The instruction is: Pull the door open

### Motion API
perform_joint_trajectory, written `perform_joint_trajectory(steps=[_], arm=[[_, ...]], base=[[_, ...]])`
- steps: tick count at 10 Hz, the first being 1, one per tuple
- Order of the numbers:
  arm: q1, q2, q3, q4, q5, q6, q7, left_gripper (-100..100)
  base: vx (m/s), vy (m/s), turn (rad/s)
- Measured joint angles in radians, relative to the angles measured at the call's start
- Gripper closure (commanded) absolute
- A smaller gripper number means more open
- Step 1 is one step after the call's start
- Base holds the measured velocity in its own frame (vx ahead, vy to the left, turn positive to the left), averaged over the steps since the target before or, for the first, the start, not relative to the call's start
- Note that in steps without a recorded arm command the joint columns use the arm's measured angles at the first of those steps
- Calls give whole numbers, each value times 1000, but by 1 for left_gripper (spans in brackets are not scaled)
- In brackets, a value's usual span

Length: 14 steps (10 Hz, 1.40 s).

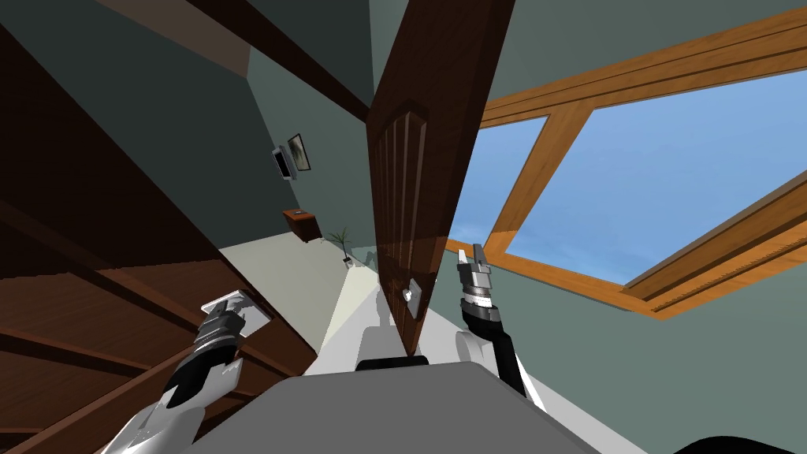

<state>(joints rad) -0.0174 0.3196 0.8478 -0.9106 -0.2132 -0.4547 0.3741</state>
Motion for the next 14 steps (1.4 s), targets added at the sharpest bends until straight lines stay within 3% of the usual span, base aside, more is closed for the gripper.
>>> perform_joint_trajectory(steps=[14], arm=[[0, 2, -3, 2, 0, -1, 2, -100]], base=[[0, -2, 3]])
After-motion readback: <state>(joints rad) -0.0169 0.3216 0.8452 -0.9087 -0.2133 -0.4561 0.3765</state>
